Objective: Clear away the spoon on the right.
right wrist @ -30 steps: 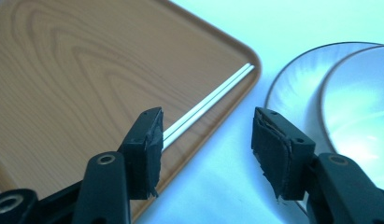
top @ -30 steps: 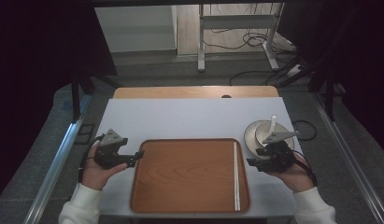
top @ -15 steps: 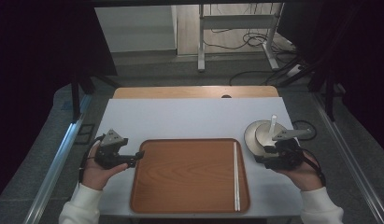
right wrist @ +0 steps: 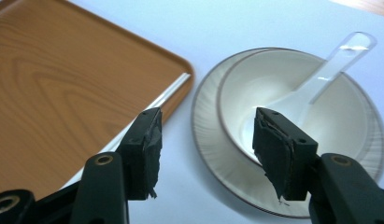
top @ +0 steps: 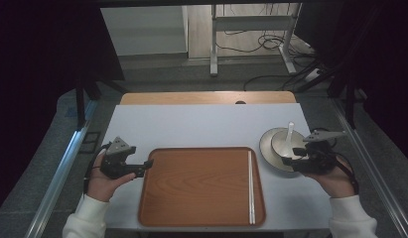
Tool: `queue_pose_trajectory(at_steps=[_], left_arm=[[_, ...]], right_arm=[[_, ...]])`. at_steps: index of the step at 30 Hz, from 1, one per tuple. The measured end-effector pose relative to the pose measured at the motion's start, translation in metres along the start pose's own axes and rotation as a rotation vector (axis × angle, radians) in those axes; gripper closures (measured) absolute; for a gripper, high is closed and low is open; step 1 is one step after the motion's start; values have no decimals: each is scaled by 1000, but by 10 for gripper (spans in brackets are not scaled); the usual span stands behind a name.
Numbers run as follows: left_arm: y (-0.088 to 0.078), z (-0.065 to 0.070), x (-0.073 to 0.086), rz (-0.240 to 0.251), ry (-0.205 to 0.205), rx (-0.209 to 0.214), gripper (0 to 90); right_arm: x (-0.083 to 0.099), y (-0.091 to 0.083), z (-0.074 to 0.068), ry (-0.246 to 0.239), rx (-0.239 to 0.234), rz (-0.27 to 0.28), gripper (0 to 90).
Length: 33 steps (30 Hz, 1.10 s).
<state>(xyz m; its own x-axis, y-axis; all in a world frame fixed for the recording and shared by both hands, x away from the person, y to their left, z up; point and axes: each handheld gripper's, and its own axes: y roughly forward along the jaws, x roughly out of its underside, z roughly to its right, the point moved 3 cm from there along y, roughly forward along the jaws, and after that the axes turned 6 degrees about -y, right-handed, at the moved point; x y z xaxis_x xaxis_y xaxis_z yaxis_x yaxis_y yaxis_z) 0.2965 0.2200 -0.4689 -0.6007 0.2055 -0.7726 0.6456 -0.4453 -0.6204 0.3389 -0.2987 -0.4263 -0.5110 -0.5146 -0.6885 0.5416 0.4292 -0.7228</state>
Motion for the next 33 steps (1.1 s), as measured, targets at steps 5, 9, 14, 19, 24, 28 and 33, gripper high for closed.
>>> queue_pose_trajectory(at_steps=[5,9,14,19,24,28,33], left_arm=[[1,0,0,-3,2,1,195],[1,1,0,-2,3,3,195],[1,-1,0,-5,2,0,195],[1,-1,0,-1,-2,2,195],[0,-1,0,0,-3,2,195],[0,-1,0,-1,-1,3,195],[0,-2,0,-4,-2,1,195]], right_arm=[[0,-4,18,27,23,-14,430],[0,-4,35,49,42,-21,429],[-2,0,55,80,44,-18,429],[-5,8,70,108,49,-22,427],[-9,18,78,117,48,-30,426],[-13,26,83,130,37,-31,426],[-18,35,89,147,32,-28,426]])
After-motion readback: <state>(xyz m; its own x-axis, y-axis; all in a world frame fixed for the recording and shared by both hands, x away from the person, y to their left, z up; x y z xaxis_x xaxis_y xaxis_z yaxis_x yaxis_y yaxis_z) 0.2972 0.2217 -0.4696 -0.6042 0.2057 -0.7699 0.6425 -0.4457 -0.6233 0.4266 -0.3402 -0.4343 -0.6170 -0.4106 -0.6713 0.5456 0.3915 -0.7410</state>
